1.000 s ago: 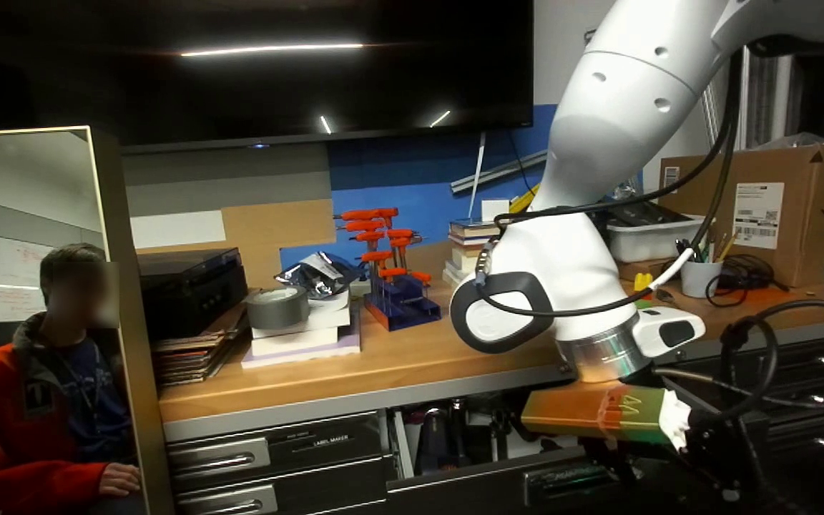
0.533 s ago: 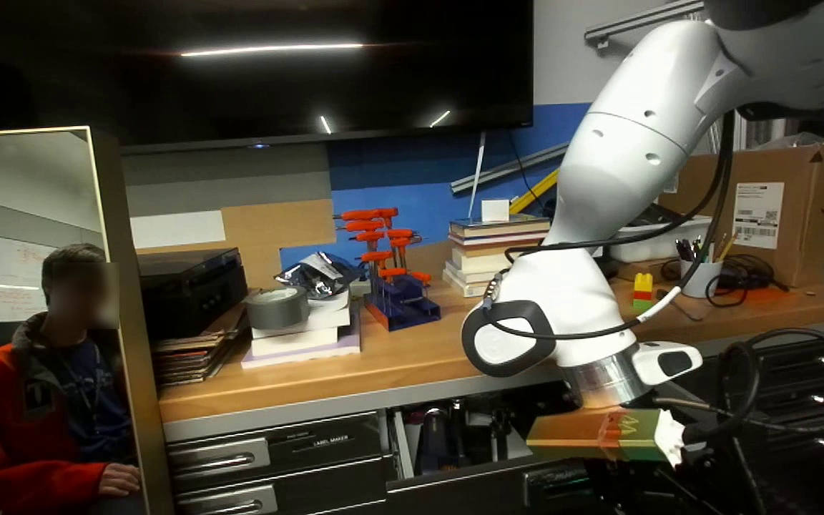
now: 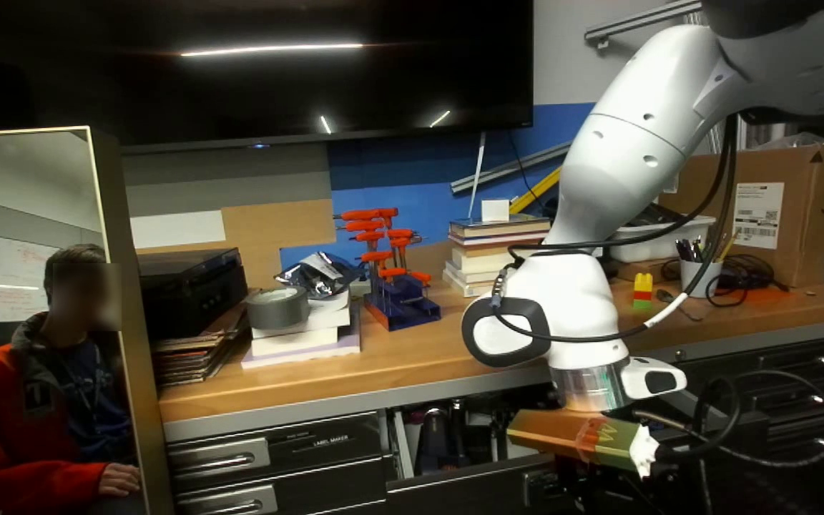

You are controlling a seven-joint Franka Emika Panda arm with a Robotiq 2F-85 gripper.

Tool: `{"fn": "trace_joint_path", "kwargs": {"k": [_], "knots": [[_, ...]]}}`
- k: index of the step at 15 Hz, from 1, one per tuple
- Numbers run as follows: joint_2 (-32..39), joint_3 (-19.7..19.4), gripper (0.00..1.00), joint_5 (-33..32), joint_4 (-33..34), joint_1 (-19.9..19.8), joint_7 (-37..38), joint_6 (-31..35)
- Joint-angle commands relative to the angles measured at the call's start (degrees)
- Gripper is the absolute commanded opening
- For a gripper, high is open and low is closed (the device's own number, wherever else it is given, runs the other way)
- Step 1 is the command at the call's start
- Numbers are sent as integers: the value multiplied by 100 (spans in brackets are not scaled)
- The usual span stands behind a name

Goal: Put the black objects in the drawer and close it

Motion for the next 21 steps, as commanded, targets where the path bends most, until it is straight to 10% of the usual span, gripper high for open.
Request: {"fn": "trace_joint_path", "kwargs": {"k": [1, 21], "knots": [[-27, 36, 100, 99, 138, -113, -183, -278], [265, -9, 100, -1426, 1106, -202, -379, -2310]]}}
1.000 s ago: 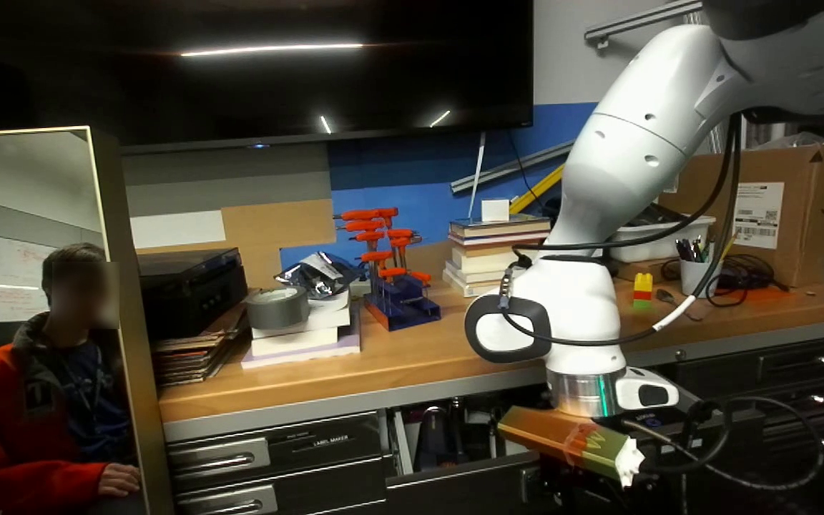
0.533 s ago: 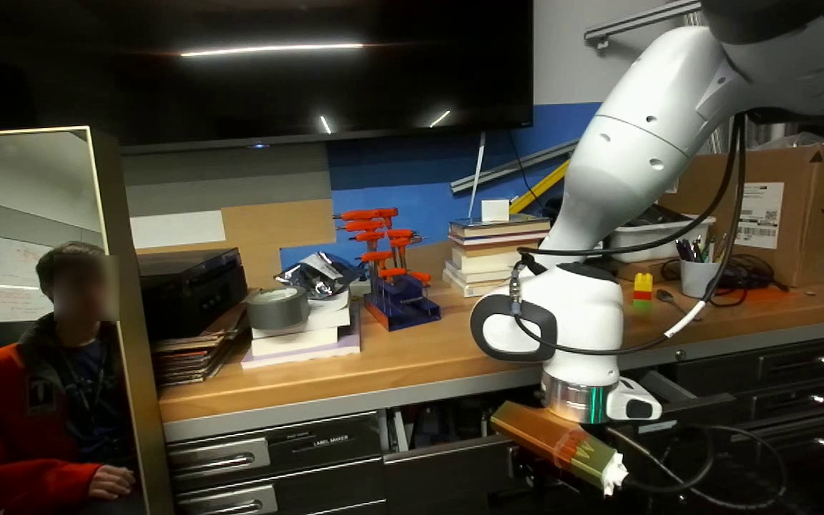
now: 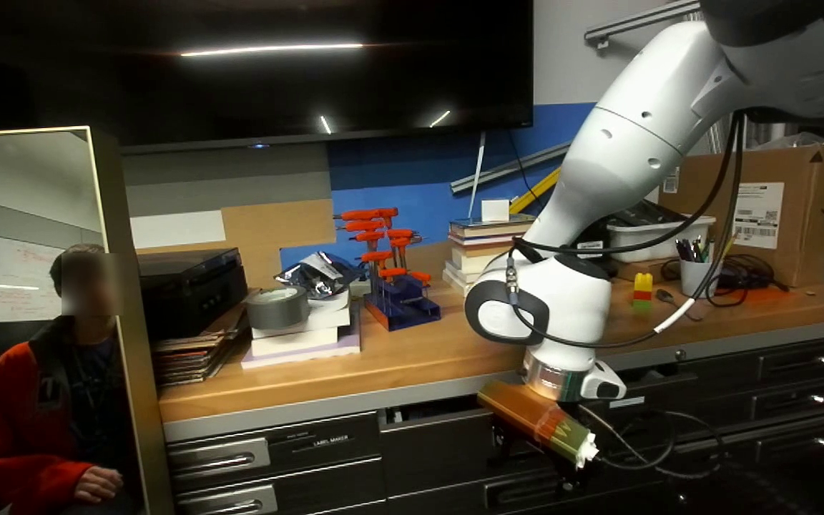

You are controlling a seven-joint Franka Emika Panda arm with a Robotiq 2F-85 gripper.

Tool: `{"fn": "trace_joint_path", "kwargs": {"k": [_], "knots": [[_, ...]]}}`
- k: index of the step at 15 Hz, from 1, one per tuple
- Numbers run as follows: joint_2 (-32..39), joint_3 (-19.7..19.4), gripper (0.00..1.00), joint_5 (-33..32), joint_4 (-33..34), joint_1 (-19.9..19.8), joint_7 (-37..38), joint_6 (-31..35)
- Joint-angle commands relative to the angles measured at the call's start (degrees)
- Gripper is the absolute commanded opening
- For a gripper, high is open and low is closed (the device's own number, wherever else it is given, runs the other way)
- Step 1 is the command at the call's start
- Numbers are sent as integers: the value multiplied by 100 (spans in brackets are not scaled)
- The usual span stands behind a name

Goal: Put the black objects in the drawer and close it

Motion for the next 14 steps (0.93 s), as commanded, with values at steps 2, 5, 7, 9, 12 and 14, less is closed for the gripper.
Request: {"fn": "trace_joint_path", "kwargs": {"k": [2, 5, 7, 9, 12, 14], "knots": [[343, 241, 100, -202, 604, -165, -464, -92], [603, 412, 100, -271, 871, -269, -716, -113], [704, 468, 100, -275, 1001, -317, -837, -175], [844, 531, 100, -278, 1147, -354, -965, -178], [939, 590, 100, -267, 1232, -425, -1135, -232], [966, 582, 100, -268, 1260, -407, -1190, -247]]}}
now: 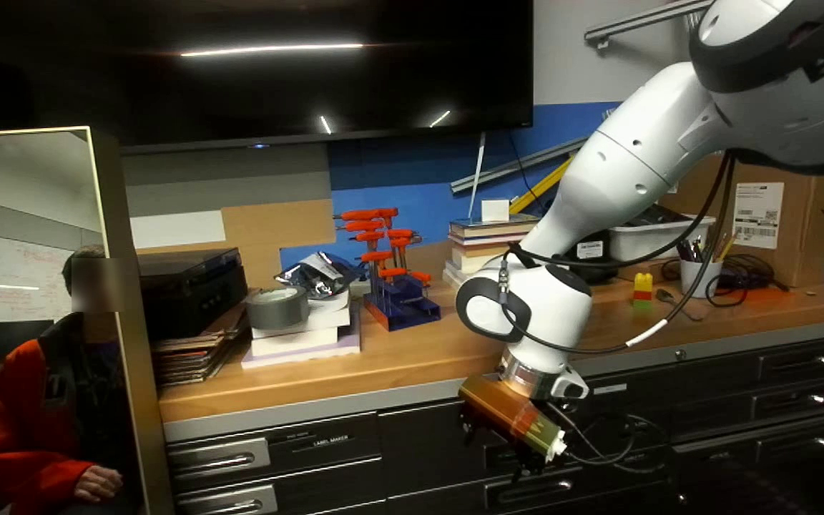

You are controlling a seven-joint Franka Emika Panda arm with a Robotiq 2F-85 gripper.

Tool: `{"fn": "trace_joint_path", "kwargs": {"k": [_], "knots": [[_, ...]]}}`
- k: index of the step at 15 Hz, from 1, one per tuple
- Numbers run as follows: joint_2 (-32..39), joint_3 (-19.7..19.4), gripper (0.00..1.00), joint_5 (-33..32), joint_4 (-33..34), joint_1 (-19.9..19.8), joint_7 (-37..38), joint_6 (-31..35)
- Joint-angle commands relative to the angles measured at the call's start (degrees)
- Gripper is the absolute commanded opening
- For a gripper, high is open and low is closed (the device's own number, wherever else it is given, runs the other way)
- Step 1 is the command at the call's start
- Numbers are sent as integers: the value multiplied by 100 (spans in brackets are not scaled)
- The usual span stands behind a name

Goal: Put the black objects in the drawer and close it

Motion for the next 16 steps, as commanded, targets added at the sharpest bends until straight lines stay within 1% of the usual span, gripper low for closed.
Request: {"fn": "trace_joint_path", "kwargs": {"k": [1, 3, 4, 6, 9, 12, 13, 16], "knots": [[157, 144, 100, -87, 297, -114, -203, -39], [176, 161, 100, -96, 286, -120, -294, 32], [250, 344, 100, -129, 256, -238, -583, 330], [206, 550, 100, -21, 134, -383, -924, 856], [-175, 759, 100, 191, -367, -684, -1326, 1638], [-438, 1068, 100, 644, -866, -1258, -2349, 2181], [-464, 1229, 100, 826, -978, -1513, -2898, 2421], [-647, 1842, 100, 1041, -1445, -2498, -4150, 3038]]}}
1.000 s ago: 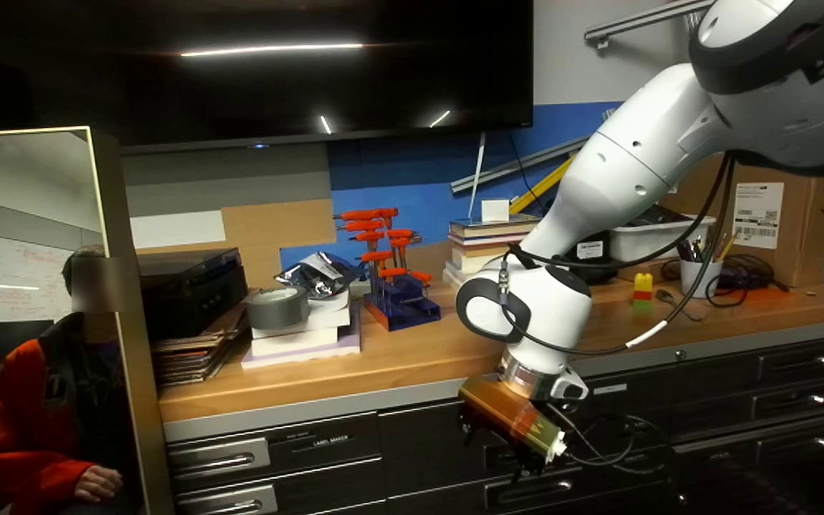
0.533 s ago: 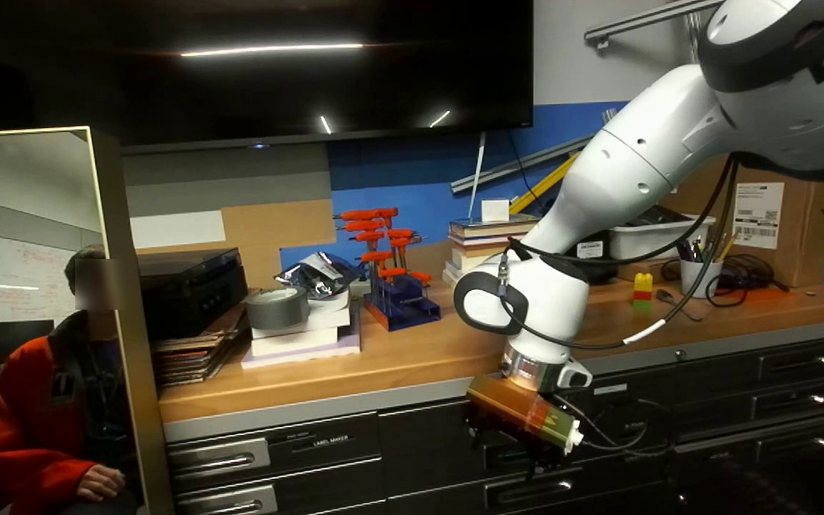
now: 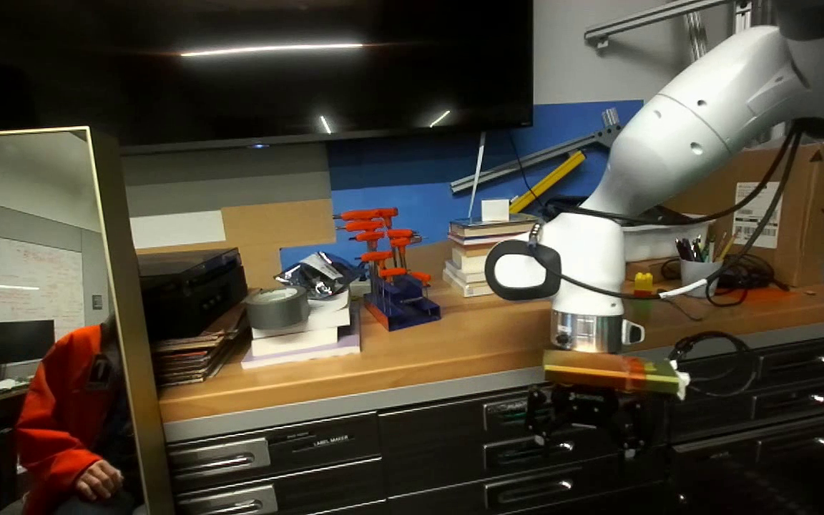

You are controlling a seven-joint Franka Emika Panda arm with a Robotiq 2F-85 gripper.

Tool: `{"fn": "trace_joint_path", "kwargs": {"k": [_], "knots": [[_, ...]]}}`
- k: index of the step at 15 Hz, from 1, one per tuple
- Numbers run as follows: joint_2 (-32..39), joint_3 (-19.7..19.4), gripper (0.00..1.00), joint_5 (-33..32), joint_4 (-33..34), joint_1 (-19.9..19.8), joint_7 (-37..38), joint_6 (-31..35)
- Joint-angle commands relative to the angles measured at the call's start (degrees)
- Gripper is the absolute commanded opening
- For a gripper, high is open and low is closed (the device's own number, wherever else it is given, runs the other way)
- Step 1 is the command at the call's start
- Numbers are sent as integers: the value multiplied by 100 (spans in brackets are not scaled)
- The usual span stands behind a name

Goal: Put the black objects in the drawer and close it

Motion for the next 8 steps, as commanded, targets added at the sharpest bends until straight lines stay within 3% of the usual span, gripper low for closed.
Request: {"fn": "trace_joint_path", "kwargs": {"k": [1, 6, 7, 8], "knots": [[-420, 781, 100, 362, -667, -1229, -1543, 692], [-1266, 1745, 100, 1072, -1323, -2658, -3733, 1503], [-1208, 2132, 100, 719, -1847, -3097, -3659, 1331], [-1386, 2396, 100, 743, -1970, -3375, -3947, 1342]]}}
